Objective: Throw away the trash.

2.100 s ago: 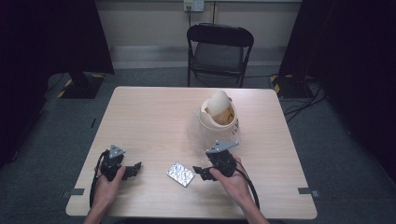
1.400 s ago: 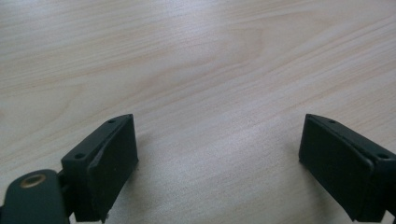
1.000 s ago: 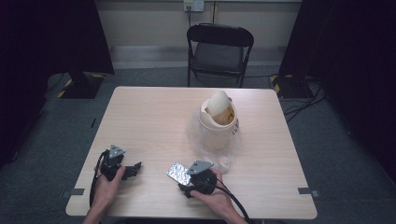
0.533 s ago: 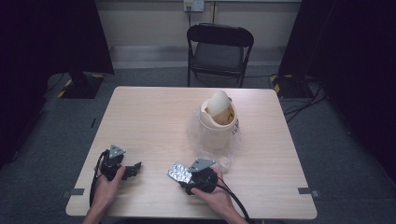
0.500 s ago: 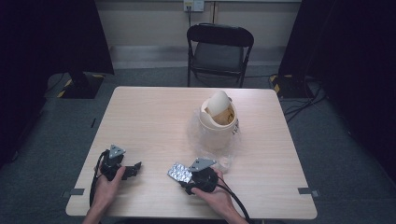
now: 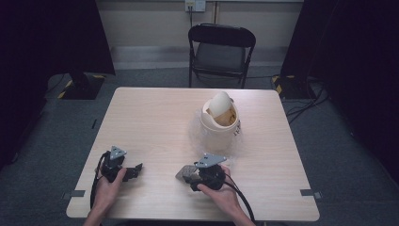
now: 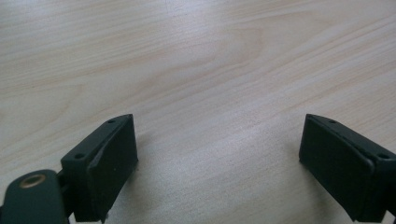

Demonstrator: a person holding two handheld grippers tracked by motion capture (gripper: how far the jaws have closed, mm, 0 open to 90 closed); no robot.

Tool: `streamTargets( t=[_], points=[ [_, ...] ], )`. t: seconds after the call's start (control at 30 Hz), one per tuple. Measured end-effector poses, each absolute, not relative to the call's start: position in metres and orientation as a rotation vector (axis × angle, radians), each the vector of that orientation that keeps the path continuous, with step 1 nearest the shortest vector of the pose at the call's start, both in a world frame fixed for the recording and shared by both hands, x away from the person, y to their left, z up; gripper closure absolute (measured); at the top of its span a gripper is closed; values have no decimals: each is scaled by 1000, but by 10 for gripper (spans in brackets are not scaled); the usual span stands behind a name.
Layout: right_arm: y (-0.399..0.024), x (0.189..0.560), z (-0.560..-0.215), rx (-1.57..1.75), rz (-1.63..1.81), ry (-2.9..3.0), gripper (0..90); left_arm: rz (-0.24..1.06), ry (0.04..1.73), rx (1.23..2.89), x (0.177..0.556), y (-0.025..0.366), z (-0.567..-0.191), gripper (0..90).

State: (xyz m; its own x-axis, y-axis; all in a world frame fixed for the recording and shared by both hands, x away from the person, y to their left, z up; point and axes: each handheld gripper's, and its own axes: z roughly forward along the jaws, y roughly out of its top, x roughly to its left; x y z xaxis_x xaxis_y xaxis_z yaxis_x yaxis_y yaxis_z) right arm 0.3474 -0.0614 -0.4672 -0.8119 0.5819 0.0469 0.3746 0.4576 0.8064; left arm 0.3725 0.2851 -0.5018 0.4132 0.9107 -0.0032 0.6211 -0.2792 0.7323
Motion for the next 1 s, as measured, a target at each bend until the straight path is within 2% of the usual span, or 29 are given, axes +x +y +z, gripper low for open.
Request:
streamTargets(
  t=[0.37,1.0],
  points=[
    [-69,348,-452,860,1321,2441,340,559,1297,2005,372,285,-502,108],
    [-108,350,-409,908,1387,2312,340,560,1298,2005,372,285,-502,108]
  ],
)
